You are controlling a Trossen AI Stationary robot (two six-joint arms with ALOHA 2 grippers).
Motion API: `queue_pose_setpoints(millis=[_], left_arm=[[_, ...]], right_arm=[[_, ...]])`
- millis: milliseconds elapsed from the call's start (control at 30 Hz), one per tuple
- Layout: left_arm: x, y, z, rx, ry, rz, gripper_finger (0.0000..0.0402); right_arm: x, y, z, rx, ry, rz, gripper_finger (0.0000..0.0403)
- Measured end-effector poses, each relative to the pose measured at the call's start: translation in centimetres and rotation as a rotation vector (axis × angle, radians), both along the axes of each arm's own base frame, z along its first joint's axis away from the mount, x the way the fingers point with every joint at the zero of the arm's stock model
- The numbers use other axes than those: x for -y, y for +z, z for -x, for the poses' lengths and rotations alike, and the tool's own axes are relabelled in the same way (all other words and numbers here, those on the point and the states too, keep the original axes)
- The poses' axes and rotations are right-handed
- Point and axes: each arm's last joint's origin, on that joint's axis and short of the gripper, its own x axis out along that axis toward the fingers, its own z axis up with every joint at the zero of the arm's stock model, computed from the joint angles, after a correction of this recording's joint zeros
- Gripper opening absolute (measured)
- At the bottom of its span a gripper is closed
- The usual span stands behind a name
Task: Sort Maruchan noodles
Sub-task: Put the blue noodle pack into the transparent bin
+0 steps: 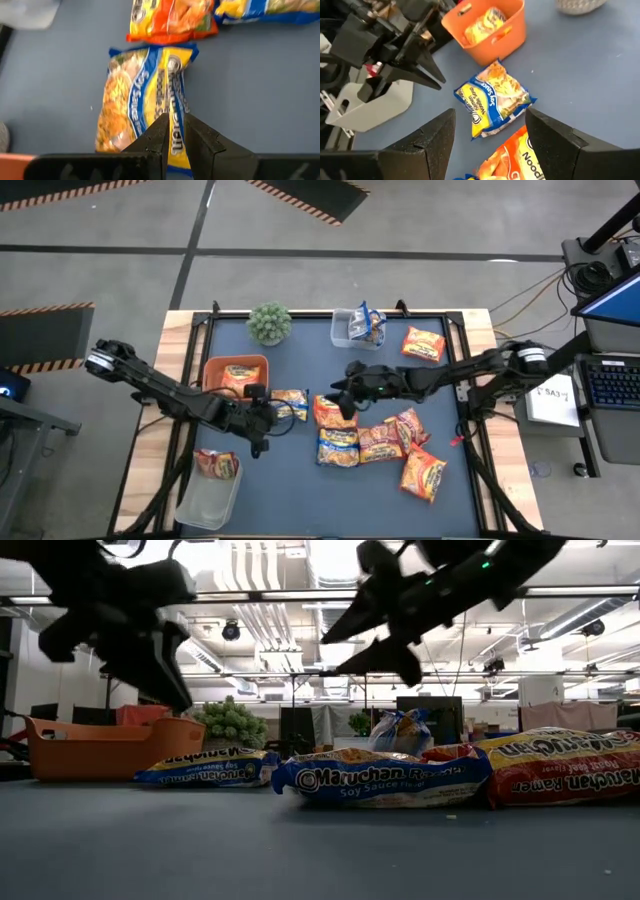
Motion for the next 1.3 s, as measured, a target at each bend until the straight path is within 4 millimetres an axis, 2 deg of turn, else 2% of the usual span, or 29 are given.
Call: queue_pose_setpoints(millis=[267,533,833,1100,1300], left_arm=[[-0.3,-2.1,0.7,0.051,0.038,0.047,0.0039],[-0.4,-3.7,1.2,0.048,0.073,0.068,0.0039],[-0.3,-5.6,0.9,-0.015,0.096,0.040,0.0039],[-0.3,-6.5,0.8,-0.046,0.121,0.048,0.0039],[-0.3,-6.8,0.8,-0.055,0.127,0.049,0.0039]], right_arm=[[2.1,-2.0,-4.0,-0.069,0.048,-0.059,0.0228],[3.9,-3.9,-6.4,-0.181,0.007,-0.068,0.0228],[4.4,-5.5,-7.6,-0.225,0.021,-0.079,0.0228],[4.7,-6.2,-8.0,-0.199,0.012,-0.083,0.0228],[4.8,-7.5,-8.7,-0.165,0.022,-0.092,0.0228]])
